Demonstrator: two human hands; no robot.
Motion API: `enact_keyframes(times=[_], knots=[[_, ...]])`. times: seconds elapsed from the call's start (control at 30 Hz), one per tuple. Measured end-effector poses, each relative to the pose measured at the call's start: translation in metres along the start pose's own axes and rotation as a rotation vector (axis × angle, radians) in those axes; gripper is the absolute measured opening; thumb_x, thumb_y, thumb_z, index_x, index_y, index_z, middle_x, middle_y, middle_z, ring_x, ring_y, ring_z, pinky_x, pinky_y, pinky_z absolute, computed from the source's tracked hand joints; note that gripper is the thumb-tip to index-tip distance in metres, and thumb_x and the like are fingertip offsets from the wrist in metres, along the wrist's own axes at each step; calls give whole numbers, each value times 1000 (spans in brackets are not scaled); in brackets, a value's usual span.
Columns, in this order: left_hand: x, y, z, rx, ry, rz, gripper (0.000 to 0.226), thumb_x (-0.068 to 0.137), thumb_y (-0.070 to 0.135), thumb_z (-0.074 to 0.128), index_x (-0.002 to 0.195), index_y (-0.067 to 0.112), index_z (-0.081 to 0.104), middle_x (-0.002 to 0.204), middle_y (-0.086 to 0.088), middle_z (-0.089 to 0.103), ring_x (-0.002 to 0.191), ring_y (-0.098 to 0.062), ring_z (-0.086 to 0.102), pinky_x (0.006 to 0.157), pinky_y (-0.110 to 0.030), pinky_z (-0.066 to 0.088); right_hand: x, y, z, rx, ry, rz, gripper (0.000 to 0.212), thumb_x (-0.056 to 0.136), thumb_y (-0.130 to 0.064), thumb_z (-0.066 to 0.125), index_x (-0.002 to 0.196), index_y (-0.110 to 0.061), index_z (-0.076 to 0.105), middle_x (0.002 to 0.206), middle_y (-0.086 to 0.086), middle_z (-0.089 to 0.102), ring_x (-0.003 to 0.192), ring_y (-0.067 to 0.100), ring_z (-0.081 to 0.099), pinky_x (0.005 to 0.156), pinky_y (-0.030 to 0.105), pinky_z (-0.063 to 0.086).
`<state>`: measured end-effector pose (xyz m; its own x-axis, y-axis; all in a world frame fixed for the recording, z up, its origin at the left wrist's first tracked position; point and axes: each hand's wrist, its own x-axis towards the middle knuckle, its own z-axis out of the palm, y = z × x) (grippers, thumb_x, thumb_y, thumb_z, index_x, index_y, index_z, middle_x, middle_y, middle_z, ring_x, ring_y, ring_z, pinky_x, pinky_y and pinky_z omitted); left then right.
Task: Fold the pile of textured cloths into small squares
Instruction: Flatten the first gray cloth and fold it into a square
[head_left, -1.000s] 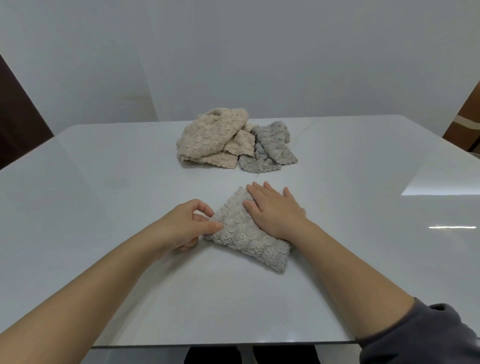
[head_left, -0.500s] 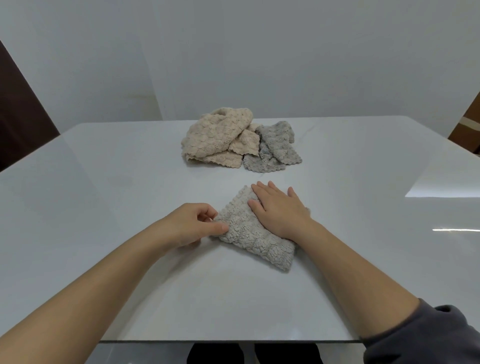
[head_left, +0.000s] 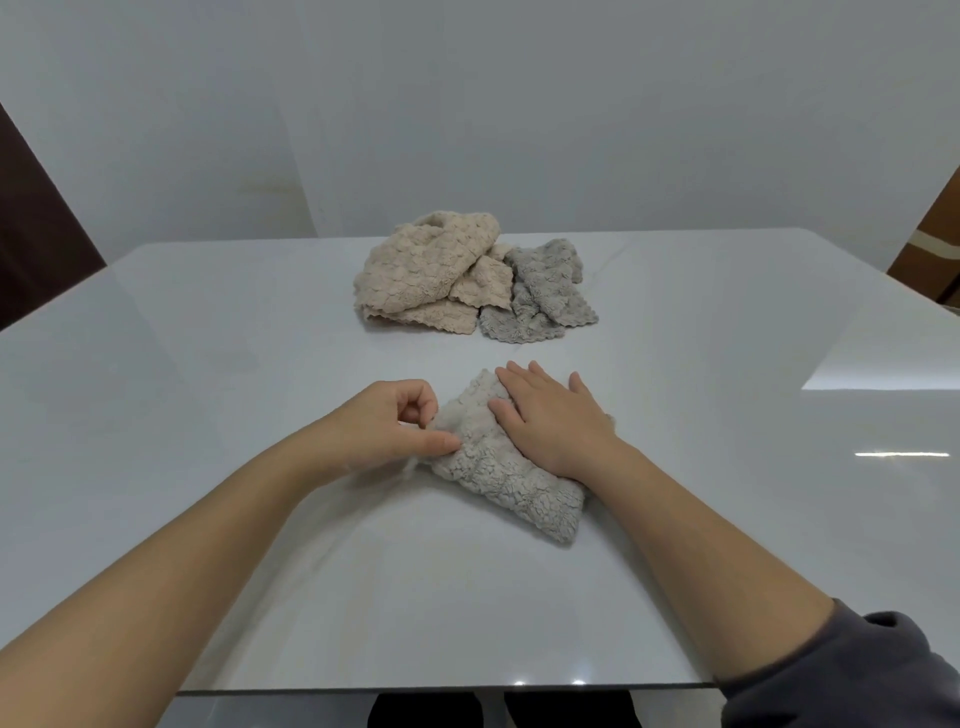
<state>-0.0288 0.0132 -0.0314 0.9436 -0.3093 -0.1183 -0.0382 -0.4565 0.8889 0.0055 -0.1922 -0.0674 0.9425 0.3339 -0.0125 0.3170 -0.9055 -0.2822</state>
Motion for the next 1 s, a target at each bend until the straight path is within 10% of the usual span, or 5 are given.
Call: enact_keyframes(times=[0.13,0.27,0.83,1.0], knots=[[3,6,-2,-21,-88,-66,48,81,10,75,121,24,52,80,-10,55,47,-5,43,42,-13,33,1,0,0,-9,2,0,56,103,-46,19,155,-24,16,163,-6,13,150,15,6,120,52,2],[6,11,1,-39,-221,-127,78,86,8,69,148,32,27,55,6,41,41,-6,32,38,-17,26,1,0,1,-4,1,1,57,103,-47,19,155,-25,16,163,-6,13,150,14,6,120,52,2],[-20,-17,-3,-21,150,-325,64,86,27,72,140,25,38,37,6,41,36,-15,30,42,-23,23,5,-14,5,-27,1,-81,57,103,-46,18,155,-22,18,163,-3,12,151,16,3,120,52,-2],[-38,-15,1,51,296,-296,72,81,27,77,140,24,37,69,0,63,38,-7,45,41,-22,31,12,-25,5,-10,-7,-172,57,104,-46,22,155,-22,19,163,-4,14,150,13,3,121,49,-1]])
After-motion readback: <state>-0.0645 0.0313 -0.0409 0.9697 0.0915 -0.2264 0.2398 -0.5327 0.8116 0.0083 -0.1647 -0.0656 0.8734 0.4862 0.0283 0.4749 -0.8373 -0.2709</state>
